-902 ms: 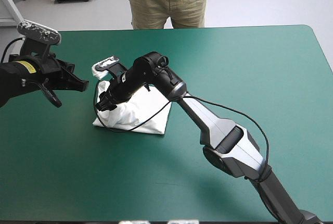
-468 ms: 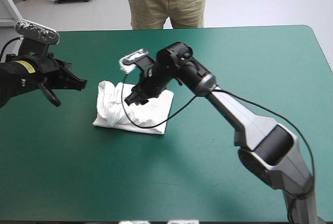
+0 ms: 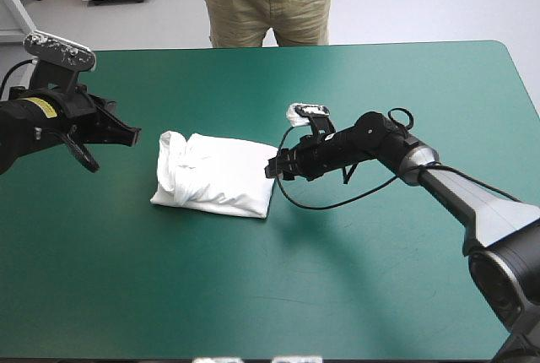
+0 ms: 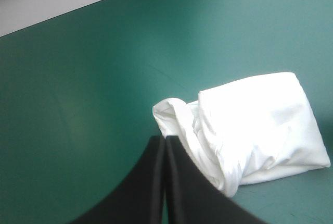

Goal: Fold the cloth

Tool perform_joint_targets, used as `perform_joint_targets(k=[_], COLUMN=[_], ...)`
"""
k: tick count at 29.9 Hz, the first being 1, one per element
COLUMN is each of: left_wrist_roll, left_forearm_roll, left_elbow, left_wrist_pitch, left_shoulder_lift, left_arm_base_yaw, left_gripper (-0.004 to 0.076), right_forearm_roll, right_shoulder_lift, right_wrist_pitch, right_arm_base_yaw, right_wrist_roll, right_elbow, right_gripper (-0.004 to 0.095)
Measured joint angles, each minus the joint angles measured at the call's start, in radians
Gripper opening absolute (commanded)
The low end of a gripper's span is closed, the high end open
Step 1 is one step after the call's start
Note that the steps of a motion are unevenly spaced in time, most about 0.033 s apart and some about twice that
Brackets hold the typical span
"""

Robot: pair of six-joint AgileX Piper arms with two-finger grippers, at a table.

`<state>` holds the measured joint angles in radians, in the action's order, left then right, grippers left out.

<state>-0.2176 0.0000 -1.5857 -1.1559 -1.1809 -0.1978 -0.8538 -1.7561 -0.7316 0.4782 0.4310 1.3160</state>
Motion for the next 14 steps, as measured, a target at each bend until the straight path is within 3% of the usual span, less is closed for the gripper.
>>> perform_joint_targets(k=[8, 14], left_wrist_roll=[0.000, 0.000], left_forearm_roll=[0.000, 0.000], left_elbow=[0.000, 0.000], left_wrist_pitch=[0.000, 0.000], left_shoulder_lift=[0.000, 0.000], left_arm_base_yaw=[0.000, 0.000], left_gripper=[-0.0009, -0.0009], right_forearm_roll=[-0.154, -0.210], right_shoulder_lift=[-0.146, -0.224], right_wrist_pitch=[0.047, 0.034], right_arm_base_yaw=[-0.002, -0.002], right_wrist_roll=[0.081, 0.106], right_elbow=[-0.004, 0.028], right_gripper=[0.0524, 0.0268])
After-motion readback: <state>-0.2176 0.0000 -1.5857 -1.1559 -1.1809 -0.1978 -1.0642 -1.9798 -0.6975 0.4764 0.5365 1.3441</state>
